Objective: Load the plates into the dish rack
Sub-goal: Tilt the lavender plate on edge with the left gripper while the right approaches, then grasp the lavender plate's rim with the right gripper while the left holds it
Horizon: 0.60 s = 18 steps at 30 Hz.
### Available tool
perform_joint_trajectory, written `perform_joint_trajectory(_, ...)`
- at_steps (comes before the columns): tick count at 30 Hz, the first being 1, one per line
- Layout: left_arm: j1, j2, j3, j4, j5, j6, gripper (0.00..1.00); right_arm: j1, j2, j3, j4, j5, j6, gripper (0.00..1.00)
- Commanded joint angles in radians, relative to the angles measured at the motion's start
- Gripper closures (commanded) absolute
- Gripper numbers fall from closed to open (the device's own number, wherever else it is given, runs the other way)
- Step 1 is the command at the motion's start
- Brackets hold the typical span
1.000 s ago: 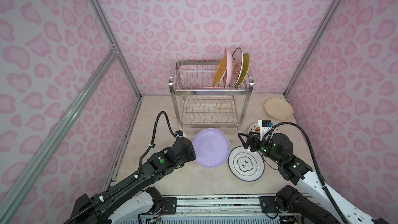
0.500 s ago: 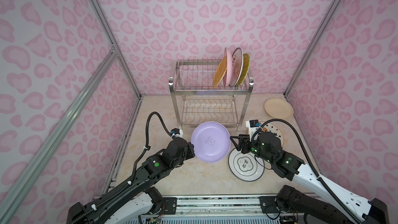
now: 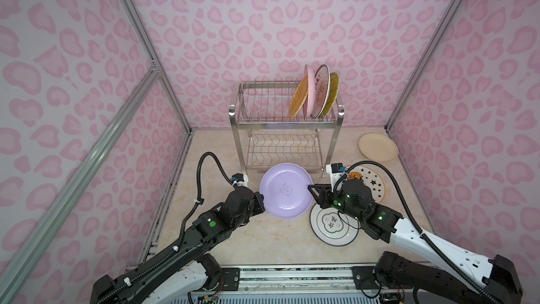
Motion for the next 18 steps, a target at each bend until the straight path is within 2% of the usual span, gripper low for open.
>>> perform_joint_trajectory(1,0.000,0.002,-0.008,0.054,-0.018,-0.007,0.97,0.011,0.014,0.011,0.029,0.015,0.028,0.74)
perform_joint_trajectory(5,0.000,0.007,-0.019,0.066,-0.030,-0.007,0.97,0.041,0.026,0.009,0.052,0.043,0.069,0.81)
perform_joint_trajectory(10,0.000,0.013,-0.026,0.082,-0.041,-0.007,0.97,0.060,0.034,-0.009,0.104,0.051,0.125,0.85)
perform_joint_trajectory(18,0.000,0.012,-0.033,0.100,-0.040,-0.006,0.97,0.062,0.052,-0.019,0.126,0.066,0.171,0.84)
